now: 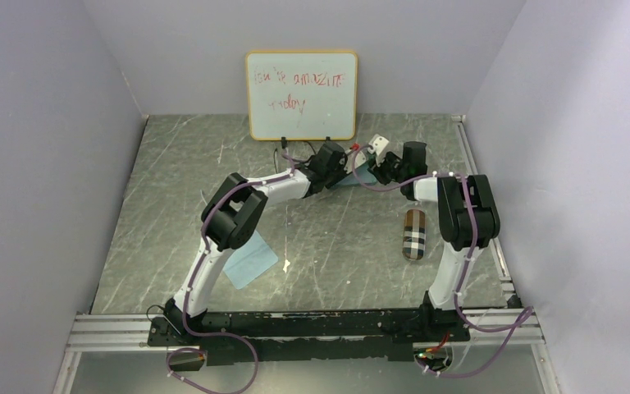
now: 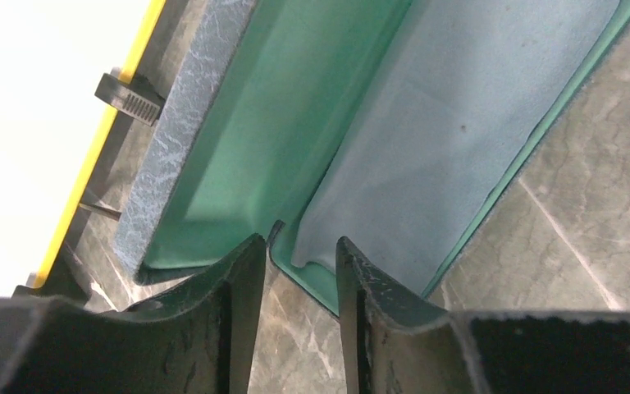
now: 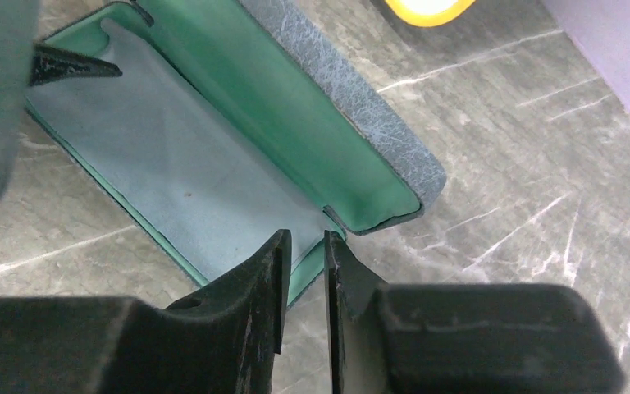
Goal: Organize the sunglasses
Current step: Place the glasses cleaning cloth in the sunglasses case.
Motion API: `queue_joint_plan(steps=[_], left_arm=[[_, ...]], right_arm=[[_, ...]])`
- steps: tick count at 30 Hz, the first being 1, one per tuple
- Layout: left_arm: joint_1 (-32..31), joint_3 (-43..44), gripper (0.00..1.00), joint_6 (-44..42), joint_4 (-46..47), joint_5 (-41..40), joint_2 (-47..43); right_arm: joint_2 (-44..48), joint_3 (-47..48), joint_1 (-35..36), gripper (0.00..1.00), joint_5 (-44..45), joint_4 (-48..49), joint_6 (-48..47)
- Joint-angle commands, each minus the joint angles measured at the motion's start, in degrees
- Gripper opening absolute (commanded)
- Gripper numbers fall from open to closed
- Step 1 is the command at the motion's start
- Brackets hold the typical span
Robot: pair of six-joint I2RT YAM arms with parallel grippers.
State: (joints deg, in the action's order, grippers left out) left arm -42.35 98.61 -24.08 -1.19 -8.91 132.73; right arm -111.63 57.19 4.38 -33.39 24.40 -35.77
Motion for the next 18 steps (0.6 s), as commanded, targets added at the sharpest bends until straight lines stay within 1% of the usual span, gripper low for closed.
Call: queue_joint_plan(steps=[1,3,4,5,7,9,13,15,18], left_arm=[[0.1,-2.2,0.5,0.8,1.8,-0.4,-6.3],[0.1,-4.2,0.52,0.7,2.2,-0.4,-8.8],[0.1,-5.2,0.56,0.4,2.4,-0.3,-10.0],[0.1,-6.5,0.57,0.2,2.8,-0.5,-11.5],[0.1,-9.1,0.64,-0.3,3.5,-0.4,-14.4],[0.1,-12.0,0.67,-0.8,4.5,-0.7,-17.5],[0.3,-18.7,0.81,-2.8,6.4,-1.5,-24.4],[0.7,-22.2,0.93,-4.1,6.8,-0.5,-27.7],[1.6,-24.6,0.96,-5.5,6.1,0.1,-30.4]], right_arm=[[5.9,-0.9,0.2,0.26,-0.1,1.1,1.2],[7.4,-1.3,0.2,0.26,-0.1,0.5,1.6],[8.3,-1.5,0.2,0.26,-0.1,0.2,2.0],[9.1,-1.7,0.2,0.26,-0.2,-0.4,2.3],[10.5,-1.7,0.2,0.26,-0.6,-1.8,3.0],[12.0,-1.9,0.1,0.26,-0.9,-3.3,3.4],[15.4,-2.8,0.4,0.26,-1.6,-6.0,3.3],[17.4,-3.1,0.7,0.26,-1.7,-7.9,2.8],[20.9,-2.9,1.3,0.26,-2.0,-11.8,2.2]])
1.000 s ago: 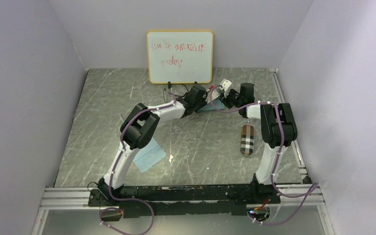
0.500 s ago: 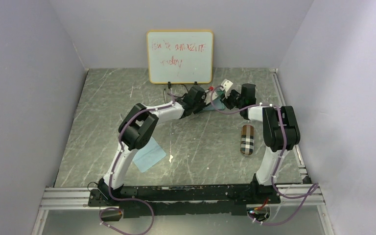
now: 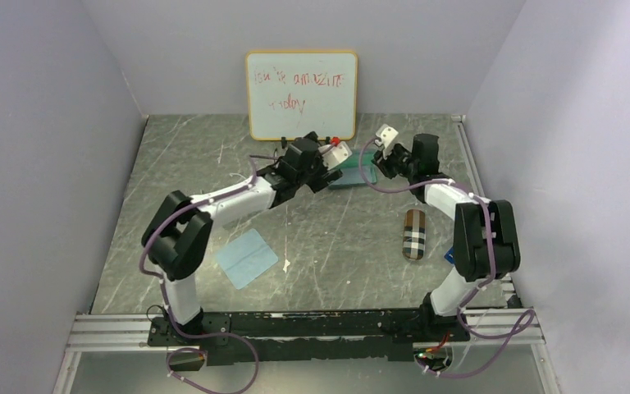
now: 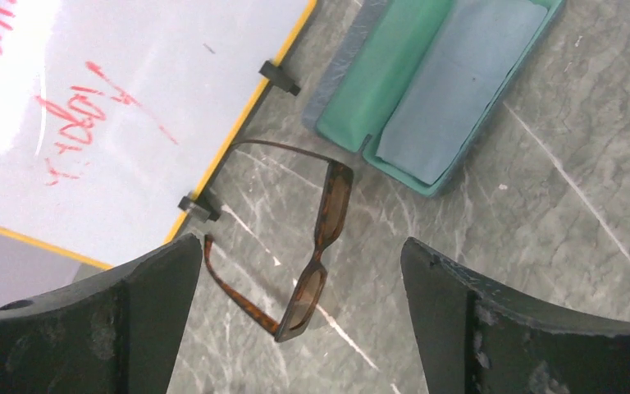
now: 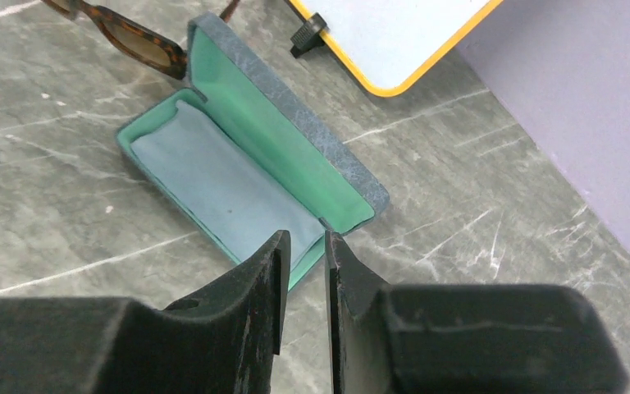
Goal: Organize the sunglasses
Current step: Place the glasses cleaning cloth in the sunglasses case.
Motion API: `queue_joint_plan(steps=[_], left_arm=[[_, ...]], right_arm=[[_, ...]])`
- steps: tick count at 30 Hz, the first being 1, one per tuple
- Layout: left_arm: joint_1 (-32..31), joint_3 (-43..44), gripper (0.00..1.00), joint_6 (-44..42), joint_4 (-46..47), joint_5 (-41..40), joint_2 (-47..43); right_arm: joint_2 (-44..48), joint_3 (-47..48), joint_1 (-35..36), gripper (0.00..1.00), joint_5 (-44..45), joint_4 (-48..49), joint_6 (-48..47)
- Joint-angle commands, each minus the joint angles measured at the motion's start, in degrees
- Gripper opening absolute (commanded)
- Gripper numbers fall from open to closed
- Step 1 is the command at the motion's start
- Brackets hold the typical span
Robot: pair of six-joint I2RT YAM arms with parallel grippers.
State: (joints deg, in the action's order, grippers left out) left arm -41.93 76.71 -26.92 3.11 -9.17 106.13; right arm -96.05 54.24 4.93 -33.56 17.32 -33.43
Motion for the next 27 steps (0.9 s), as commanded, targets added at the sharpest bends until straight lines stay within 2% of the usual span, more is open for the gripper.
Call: queue_joint_plan(steps=[1,8,15,18,21,27], left_arm=[[1.6,-2.8,0.96,-2.8,0.9,0.6,-4.0],[6.1,-1.0,0.93,-3.4,-2.7,5.6,-1.0],[7.7,2.3,0.86,-6.9,-6.2,11.0,2.2],[7.8,5.1,0.81,-7.7,-7.0,10.5,5.3],[7.9,7.4,0.76,-8.2,-8.0,10.5,8.3],[7.9,9.6,0.72,-8.6,-9.0,9.3,11.9]], right_arm=[[6.7,0.3,0.8,0.26,-1.9,-6.2,0.0],[16.8,1.6,1.6,0.27,-5.7,-16.9,2.9],[26.1,-5.9,1.8,0.41,-9.0,-15.1,1.4],[27.3,-8.2,1.8,0.47,-9.6,-14.1,-0.4],[27.0,-7.9,1.7,0.49,-9.7,-15.0,-0.9],[27.3,-9.0,1.4,0.49,-9.8,-14.2,-1.9]])
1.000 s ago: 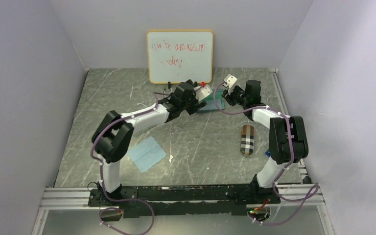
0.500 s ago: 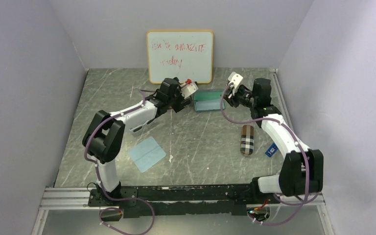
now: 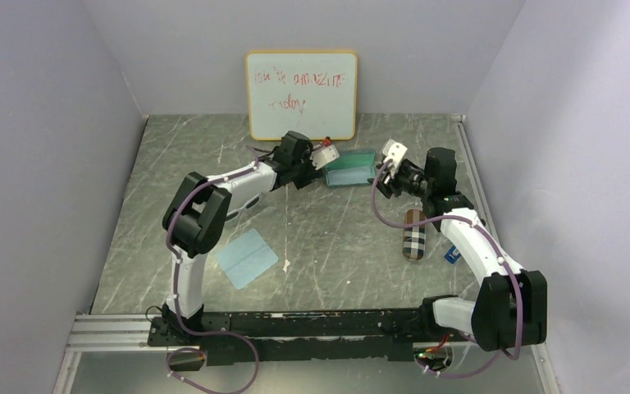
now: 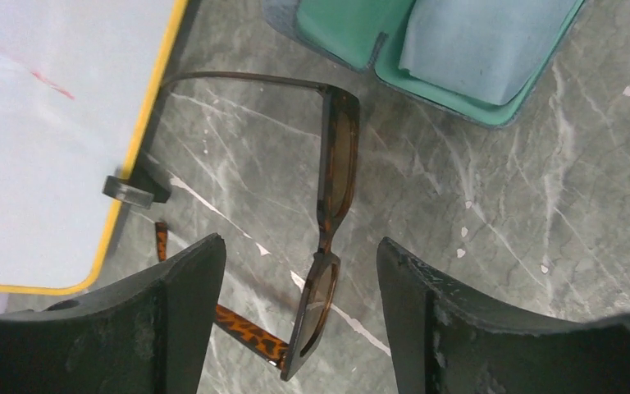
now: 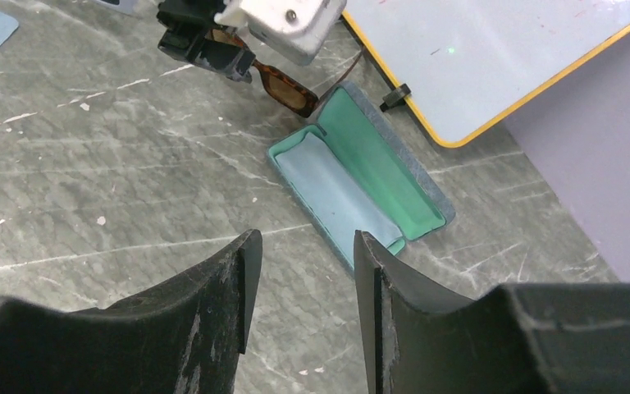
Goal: Organize the sunglasses
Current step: Place the glasses cleaning cloth in the sunglasses case, then pick up the sunglasses from the center of the board.
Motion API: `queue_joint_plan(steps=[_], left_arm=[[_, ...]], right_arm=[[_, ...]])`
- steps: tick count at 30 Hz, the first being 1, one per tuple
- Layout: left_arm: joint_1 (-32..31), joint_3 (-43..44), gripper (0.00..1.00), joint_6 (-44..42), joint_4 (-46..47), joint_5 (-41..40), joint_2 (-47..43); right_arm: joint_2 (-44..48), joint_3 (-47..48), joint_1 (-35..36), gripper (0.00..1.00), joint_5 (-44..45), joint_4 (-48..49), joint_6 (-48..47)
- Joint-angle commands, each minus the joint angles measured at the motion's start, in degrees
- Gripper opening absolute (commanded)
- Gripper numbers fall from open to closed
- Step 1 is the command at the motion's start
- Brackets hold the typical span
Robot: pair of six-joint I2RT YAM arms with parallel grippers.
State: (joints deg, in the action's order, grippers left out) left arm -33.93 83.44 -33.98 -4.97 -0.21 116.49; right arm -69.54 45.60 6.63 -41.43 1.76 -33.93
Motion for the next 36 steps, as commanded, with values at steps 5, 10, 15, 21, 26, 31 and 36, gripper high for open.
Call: queue_joint_plan(steps=[5,10,15,21,26,31,36], left_arm=[[0.0,3.2,0.66,-2.0,-1.2,0.3,2.8],[0.0,3.5,0.57,-2.3,-0.7,-2.4,3.9],[0.0,3.3,0.52,-2.7,0.2,-3.7,4.3],[0.0,3.7,0.52,-2.7,-0.2,-3.5,5.0],[0.0,4.1,0.44,-2.4,-0.3,-3.4,5.7],[0.0,4.5,0.23,-2.0,-0.6,-2.9,5.8],[0.0,4.9,0.06,-1.3,-1.1,-1.8,5.4]], right_arm=[[0.6,-0.7,-0.6,0.49,-2.4,1.7,-1.3],[0.2,-0.8,-0.7,0.49,-2.8,1.7,-1.4],[0.5,-1.0,-1.0,0.49,-3.3,2.0,-1.2],[0.7,-1.1,-1.2,0.49,-3.8,2.2,-0.9],[0.9,-1.2,-1.4,0.5,-4.3,2.2,-1.1],[1.2,-1.4,-1.6,0.5,-4.8,2.3,-1.2],[1.2,-1.4,-1.8,0.5,-4.9,2.3,-1.3]])
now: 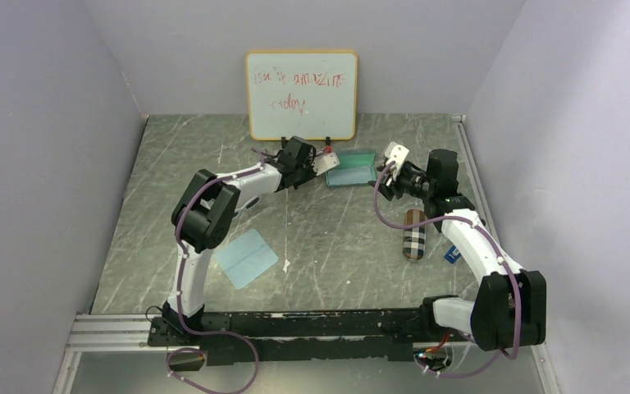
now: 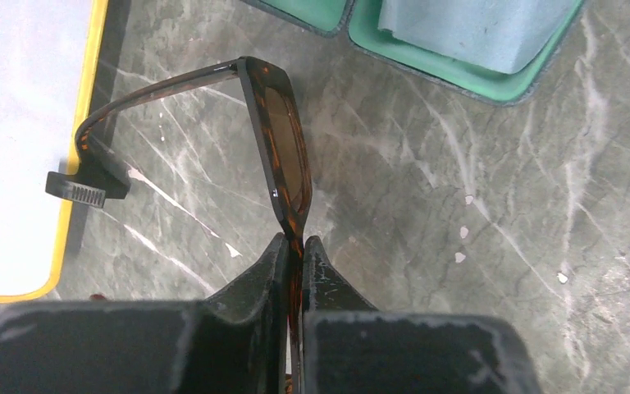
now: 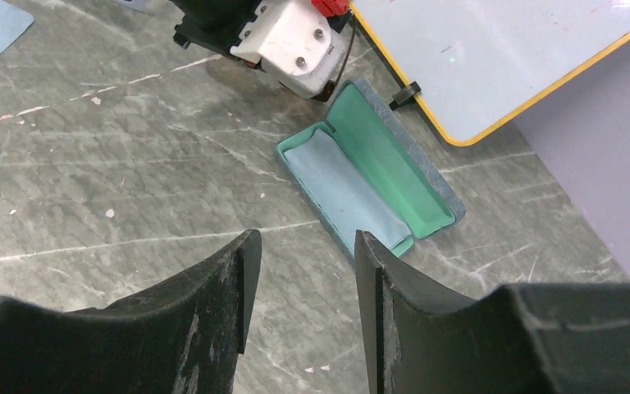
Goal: Organize the sunglasses
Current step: Pick up the sunglasses from the center of the board.
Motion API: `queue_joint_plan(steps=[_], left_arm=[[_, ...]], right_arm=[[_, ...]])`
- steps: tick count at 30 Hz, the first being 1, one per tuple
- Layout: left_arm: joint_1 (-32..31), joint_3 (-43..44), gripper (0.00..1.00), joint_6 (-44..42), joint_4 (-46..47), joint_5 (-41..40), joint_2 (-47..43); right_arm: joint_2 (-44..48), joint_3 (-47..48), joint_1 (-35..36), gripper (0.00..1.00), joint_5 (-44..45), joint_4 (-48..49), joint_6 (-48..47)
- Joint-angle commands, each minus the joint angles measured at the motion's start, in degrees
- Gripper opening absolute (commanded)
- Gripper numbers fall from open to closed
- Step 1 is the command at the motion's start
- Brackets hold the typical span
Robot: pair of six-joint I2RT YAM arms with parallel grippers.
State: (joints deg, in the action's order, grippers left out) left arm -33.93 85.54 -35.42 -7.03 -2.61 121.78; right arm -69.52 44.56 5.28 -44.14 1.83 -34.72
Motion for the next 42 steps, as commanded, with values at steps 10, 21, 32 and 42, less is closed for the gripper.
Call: queue_joint_plan(steps=[10,21,32,42], left_arm=[[1.3,2.4,0.05,0.0,-3.7,5.7,-5.1],[2.4,0.6,0.05,2.0,-10.9,13.6,-15.0],[2.3,0.8,0.05,11.4,-25.4,31.4,-21.7],[1.0,0.9,0.05,10.2,-36.2,40.5,-20.8]], right_arm=[[2.3,-1.6,-0.6,0.51,-7.6,-0.7,-8.2],[6.0,-5.1,0.6,0.65,-14.3,-5.0,-23.0],[9.5,-11.4,13.8,1.0,7.1,-2.3,-45.5],[8.9,-17.7,20.1,1.0,13.3,13.2,-44.3]])
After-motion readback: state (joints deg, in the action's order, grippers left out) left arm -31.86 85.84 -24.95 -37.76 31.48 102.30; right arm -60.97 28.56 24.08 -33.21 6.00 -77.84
